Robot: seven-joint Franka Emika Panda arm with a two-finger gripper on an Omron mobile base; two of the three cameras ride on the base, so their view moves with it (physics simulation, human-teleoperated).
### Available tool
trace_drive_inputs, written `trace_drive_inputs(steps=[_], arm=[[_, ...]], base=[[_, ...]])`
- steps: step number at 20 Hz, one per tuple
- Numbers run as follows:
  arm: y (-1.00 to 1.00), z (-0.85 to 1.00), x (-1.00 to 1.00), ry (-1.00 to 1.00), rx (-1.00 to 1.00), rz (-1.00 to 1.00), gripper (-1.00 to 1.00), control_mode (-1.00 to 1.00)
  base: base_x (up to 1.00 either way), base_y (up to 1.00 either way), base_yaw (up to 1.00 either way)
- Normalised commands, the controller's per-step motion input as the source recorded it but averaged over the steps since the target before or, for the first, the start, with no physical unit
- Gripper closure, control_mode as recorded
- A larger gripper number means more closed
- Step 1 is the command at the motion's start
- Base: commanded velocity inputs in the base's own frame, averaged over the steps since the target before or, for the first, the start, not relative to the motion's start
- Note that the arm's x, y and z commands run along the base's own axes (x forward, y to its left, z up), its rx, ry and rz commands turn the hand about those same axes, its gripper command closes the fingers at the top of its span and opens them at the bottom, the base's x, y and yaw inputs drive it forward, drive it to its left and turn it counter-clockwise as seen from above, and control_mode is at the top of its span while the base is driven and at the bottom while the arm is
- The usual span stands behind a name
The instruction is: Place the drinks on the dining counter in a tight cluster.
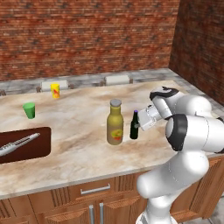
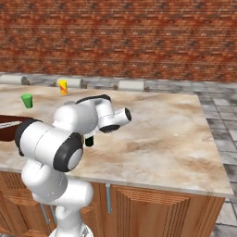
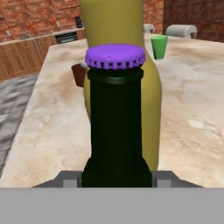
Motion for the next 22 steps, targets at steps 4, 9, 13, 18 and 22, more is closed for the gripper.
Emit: trace_drive_inputs(steps=[4, 9, 13, 18, 22], arm=[[0.03, -0.02, 0.0, 0.0, 0.0, -0.02, 1.0, -1.0], [0.0, -0.24, 0.07, 0.0, 0.0, -0.02, 1.0, -1.0], [0.0, -0.26, 0.05, 0.0, 0.0, -0.01, 1.0, -1.0], [0.0, -0.18, 0.0, 0.0, 0.0, 0.0, 1.0, -1.0], [0.0, -0.02, 0.23, 0.0, 0.0, 0.0, 1.0, -1.0]], base=[[0.0, 0.0, 0.0], [0.0, 0.0, 0.0], [0.0, 0.0, 0.0], [0.0, 0.0, 0.0], [0.0, 0.0, 0.0]])
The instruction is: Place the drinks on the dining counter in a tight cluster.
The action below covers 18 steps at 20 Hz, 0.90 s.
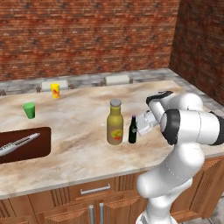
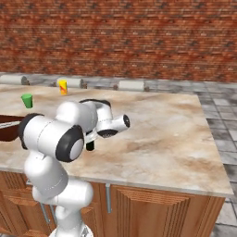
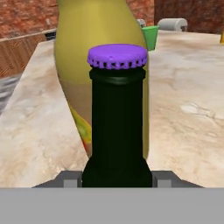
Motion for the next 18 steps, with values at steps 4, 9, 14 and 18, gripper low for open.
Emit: trace_drive_inputs(steps=[4, 9, 14, 18], arm=[[0.0, 0.0, 0.55, 0.0, 0.0, 0.0, 1.0, -1.0], [0.0, 0.0, 0.36, 0.0, 0.0, -0.01, 1.0, -1.0], [0.0, 0.0, -0.01, 0.0, 0.0, 0.0, 1.0, -1.0], [0.0, -0.05, -0.02, 0.0, 0.0, 0.0, 1.0, -1.0]], base=[[0.0, 0.0, 0.0], [0.0, 0.0, 0.0], [0.0, 0.0, 0.0], [0.0, 0.0, 0.0]])
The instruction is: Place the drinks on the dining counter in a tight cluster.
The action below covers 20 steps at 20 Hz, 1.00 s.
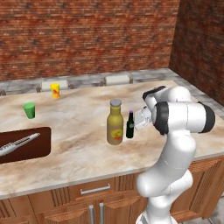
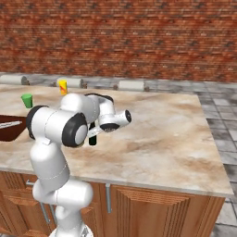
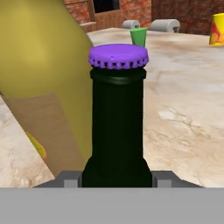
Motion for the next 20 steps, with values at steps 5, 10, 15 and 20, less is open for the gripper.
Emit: trace_drive_inputs(steps=[5, 10, 15, 20], arm=[[0.0, -0.24, 0.0, -0.02, 0.0, 0.0, 1.0, -1.0], [0.0, -0.21, 0.0, 0.0, 0.0, 0.0, 1.0, -1.0], [0.0, 0.0, 0.0, 0.0, 0.0, 0.0, 1.0, -1.0], [0.0, 0.0, 0.0, 0.0, 0.0, 0.0, 1.0, -1.0]], base=[[0.0, 0.0, 0.0], [0.0, 0.0, 0.0], [0.0, 0.0, 0.0], [0.0, 0.0, 0.0]])
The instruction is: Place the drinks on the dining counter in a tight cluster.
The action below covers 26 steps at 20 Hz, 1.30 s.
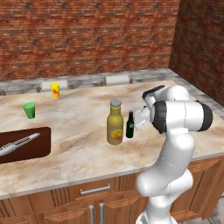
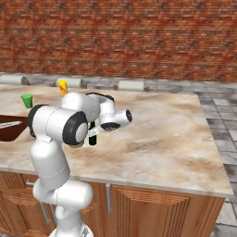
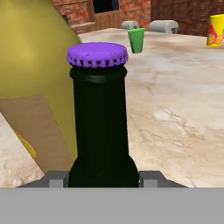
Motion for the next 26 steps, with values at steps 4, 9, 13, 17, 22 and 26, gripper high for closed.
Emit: trace_drive_inputs(steps=[4, 9, 13, 17, 22, 26], arm=[[0.0, -0.02, -0.02, -0.05, 0.0, 0.0, 1.0, -1.0], [0.0, -0.15, 0.0, -0.1, 0.0, 0.0, 1.0, -1.0], [0.0, -0.3, -0.04, -0.11, 0.0, 0.0, 1.0, -1.0], [0.0, -0.18, -0.26, -0.15, 0.0, 0.0, 1.0, -1.0], [0.0, -0.13, -0.12, -0.14, 0.0, 0.0, 1.0, -1.0], [0.0, 0.0, -0.01, -0.01, 0.0, 0.0, 1.0, -1.0]], base=[[0.0, 0.0, 0.0], [0.0, 0.0, 0.0], [0.0, 0.0, 0.0], [0.0, 0.0, 0.0], [0.0, 0.0, 0.0], [0.0, 0.0, 0.0]])
